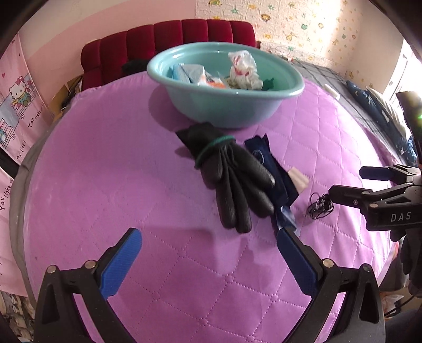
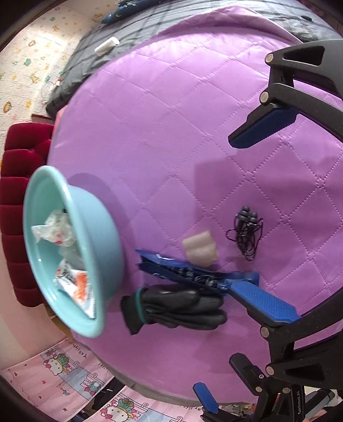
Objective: Organize soft objects
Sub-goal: 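Move both open grippers back over the remaining items on the bed, then grasp the black earphone cable with the right gripper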
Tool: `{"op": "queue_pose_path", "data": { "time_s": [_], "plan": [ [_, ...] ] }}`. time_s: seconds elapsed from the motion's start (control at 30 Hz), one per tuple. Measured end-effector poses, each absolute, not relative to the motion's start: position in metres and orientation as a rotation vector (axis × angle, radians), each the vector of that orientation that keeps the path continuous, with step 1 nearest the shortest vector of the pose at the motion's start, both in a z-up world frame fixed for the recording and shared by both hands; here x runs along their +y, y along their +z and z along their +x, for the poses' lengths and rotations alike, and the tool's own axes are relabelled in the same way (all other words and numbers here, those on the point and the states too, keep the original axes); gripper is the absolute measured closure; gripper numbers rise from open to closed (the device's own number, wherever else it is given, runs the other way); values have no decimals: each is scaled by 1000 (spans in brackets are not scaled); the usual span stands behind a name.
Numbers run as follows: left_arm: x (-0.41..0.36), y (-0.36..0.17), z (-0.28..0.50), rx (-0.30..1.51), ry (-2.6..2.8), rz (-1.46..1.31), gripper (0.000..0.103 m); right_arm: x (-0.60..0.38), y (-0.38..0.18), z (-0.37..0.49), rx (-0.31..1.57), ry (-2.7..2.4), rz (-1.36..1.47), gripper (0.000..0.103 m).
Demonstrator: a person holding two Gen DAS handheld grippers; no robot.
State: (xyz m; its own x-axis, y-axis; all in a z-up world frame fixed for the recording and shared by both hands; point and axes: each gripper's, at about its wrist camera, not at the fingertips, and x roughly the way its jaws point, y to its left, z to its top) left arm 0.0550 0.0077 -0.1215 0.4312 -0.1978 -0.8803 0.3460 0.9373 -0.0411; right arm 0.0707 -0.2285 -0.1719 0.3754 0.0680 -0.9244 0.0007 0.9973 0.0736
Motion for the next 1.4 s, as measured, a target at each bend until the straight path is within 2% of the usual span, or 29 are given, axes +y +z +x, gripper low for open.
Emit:
{"op": "queue_pose_path", "data": {
  "time_s": [0.37,0.43,0.5,0.53,0.57,0.6,0.8,0.97,1.4],
  "plan": [
    [8,-130,57,1089,-337,165,0,-220,-202,82,1256,70,63,0],
    [8,-131,59,1094,-335,164,0,-217,-208,85,1266,74,55,3],
    [8,-133,60,1100,-334,161,0,-215,-215,86,1280,76,54,16],
    [9,-134,60,1104,-332,160,0,-214,-217,87,1289,75,48,18],
    [9,-135,60,1106,-331,159,0,-212,-218,86,1287,65,27,27],
    [10,-136,60,1108,-330,157,0,-211,-217,85,1276,67,12,48],
    [10,-141,63,1125,-327,142,0,-210,-211,81,1270,96,12,67],
    [3,-141,68,1122,-331,132,0,-215,-197,77,1241,99,27,72],
    [-20,-143,107,1133,-293,40,0,-232,-177,78,1208,68,59,72]
  ]
}}
